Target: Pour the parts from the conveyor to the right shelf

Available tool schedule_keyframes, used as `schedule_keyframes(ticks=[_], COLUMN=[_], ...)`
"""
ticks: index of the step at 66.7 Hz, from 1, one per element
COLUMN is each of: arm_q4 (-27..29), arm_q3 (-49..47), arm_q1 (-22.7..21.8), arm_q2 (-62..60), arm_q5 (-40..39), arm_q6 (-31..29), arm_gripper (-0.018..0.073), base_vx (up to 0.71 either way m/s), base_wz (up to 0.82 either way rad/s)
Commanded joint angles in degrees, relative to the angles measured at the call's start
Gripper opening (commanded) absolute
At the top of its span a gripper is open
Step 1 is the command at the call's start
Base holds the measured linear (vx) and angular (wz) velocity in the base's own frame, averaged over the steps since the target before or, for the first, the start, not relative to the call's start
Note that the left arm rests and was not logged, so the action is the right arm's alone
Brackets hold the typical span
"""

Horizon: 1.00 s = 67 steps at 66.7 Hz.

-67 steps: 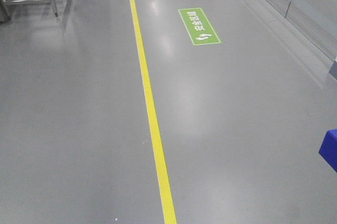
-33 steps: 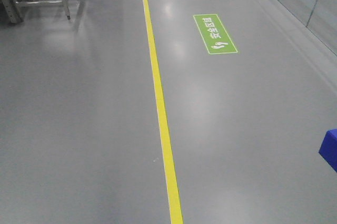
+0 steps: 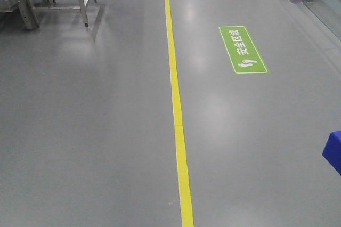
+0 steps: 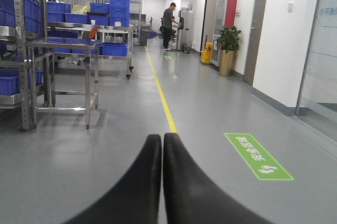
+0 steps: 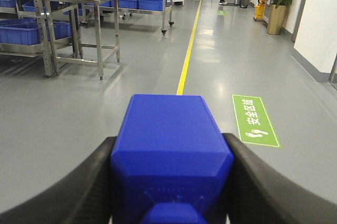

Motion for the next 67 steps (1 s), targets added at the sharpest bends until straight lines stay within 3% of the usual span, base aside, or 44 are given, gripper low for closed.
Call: schedule_keyframes(ticks=[1, 67], arm_q4=[-0.27, -0.27], arm_q3=[-1.63, -1.63], arm_q1=[0.03, 0.03], arm_q2=[0.55, 0.55], arm_q5=[-4.61, -4.61], arm_q6=[-0.56, -0.56], arm_gripper=[-0.0008, -0.0008], base_vx=[0.54, 0.62], base_wz=[0.02, 0.01])
